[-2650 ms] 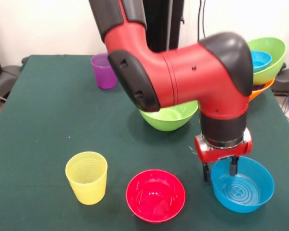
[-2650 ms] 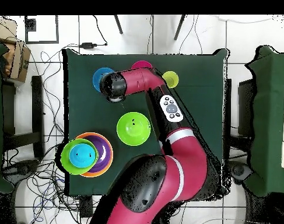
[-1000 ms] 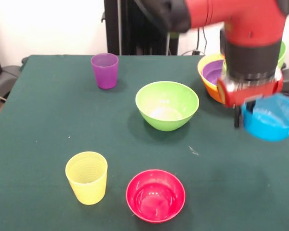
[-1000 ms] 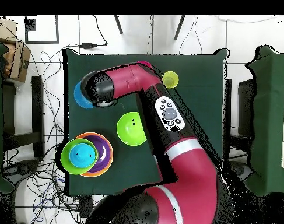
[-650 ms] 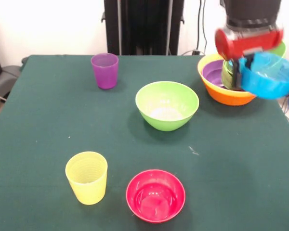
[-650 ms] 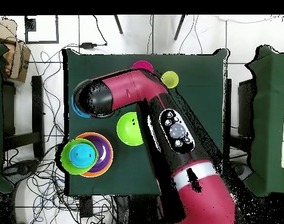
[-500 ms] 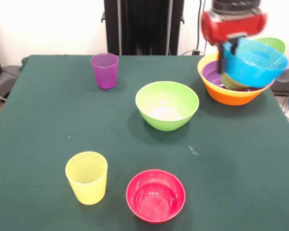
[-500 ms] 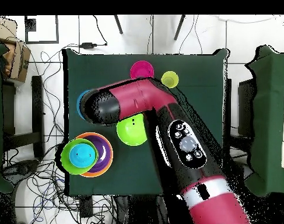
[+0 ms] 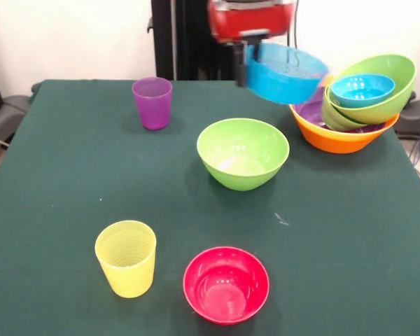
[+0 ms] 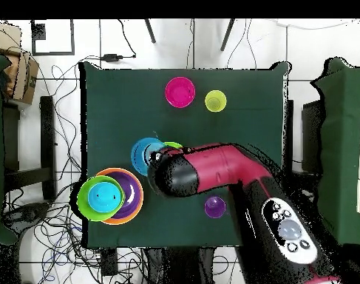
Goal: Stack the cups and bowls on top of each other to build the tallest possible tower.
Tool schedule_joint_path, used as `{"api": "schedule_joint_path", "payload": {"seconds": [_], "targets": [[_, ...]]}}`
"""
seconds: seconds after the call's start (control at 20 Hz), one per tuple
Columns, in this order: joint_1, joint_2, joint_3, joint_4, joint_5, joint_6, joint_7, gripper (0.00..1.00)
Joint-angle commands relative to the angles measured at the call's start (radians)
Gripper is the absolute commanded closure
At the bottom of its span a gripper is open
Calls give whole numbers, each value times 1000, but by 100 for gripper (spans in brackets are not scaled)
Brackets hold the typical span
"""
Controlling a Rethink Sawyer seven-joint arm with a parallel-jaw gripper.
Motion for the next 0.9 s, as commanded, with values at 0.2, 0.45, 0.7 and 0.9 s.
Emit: {"api": "schedule_joint_path", "payload": {"seconds": [0.2, 0.45, 0.7, 0.9], "targets": [[-167, -212, -17, 375, -2, -60, -46, 100], [-300, -334, 41, 476, 72, -42, -132, 100], [-486, -446, 177, 592, 192, -53, -290, 100], [-560, -516, 272, 638, 284, -38, -368, 100]]}}
